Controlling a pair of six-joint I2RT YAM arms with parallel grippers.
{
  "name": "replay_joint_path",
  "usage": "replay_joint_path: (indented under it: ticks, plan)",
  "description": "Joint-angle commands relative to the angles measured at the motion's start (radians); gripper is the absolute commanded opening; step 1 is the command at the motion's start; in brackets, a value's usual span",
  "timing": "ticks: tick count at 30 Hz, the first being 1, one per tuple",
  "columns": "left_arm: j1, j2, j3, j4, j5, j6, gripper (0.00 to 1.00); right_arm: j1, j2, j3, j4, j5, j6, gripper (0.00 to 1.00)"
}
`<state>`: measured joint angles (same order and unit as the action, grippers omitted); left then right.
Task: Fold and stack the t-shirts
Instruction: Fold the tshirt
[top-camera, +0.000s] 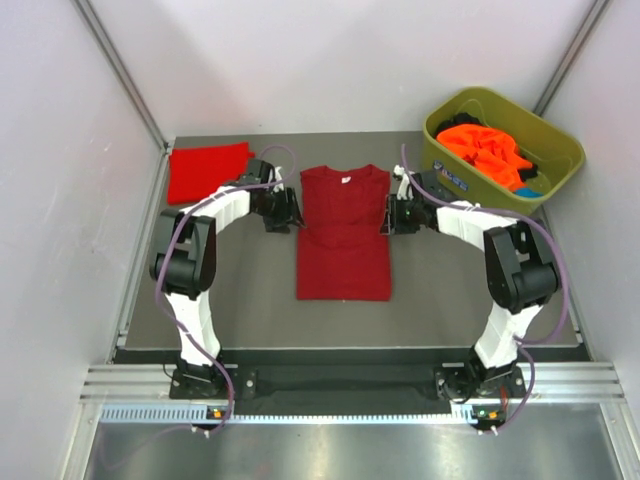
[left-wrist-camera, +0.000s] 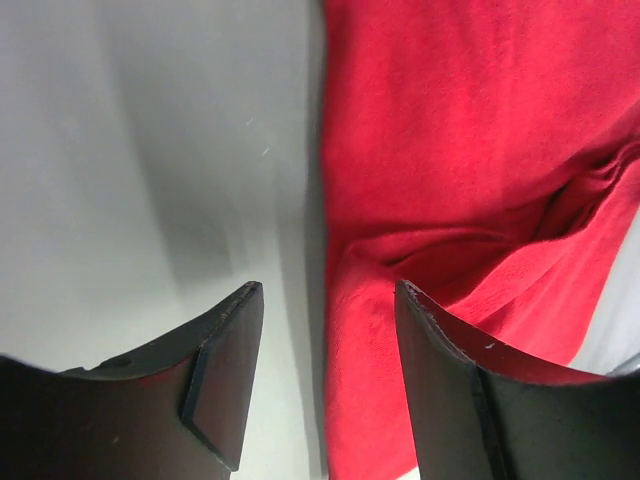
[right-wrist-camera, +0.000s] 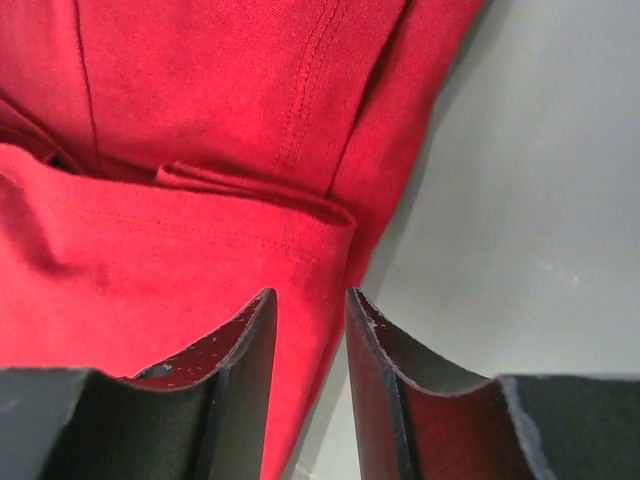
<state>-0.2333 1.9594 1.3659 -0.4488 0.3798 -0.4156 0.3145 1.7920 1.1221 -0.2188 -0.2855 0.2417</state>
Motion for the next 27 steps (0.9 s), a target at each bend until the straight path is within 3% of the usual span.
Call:
replay_joint_path:
  ticks: [1,4,6,7,8,9,10,11,27]
  plan:
    - [0.003,0.027,0.041,0.074,0.071,0.035,0.60,-0.014,0.024,0.054,0.087,-0.064,-0.028,0.34]
    - [0.003,0.039,0.045,0.101,0.085,0.038,0.56,-0.018,0.046,0.067,0.098,-0.066,-0.030,0.32]
    - [0.005,0.050,0.055,0.107,0.088,0.043,0.51,-0.022,0.056,0.068,0.099,-0.055,-0.033,0.26]
    - [0.005,0.052,0.061,0.107,0.090,0.043,0.41,-0.025,0.055,0.065,0.104,-0.047,-0.033,0.20]
    - [0.005,0.055,0.070,0.107,0.091,0.043,0.31,-0.029,0.056,0.061,0.108,-0.037,-0.033,0.09]
    - [0.005,0.061,0.073,0.110,0.091,0.040,0.22,-0.035,0.052,0.056,0.111,-0.029,-0.033,0.04]
    - [0.005,0.062,0.081,0.113,0.087,0.037,0.06,-0.037,0.049,0.042,0.114,-0.023,-0.032,0.00]
    - [0.005,0.065,0.082,0.114,0.087,0.034,0.00,-0.041,0.043,0.035,0.128,-0.012,-0.028,0.00]
    - [0.034,0.026,0.026,0.203,0.034,-0.031,0.00,-0.086,-0.066,-0.070,0.199,0.043,-0.012,0.00]
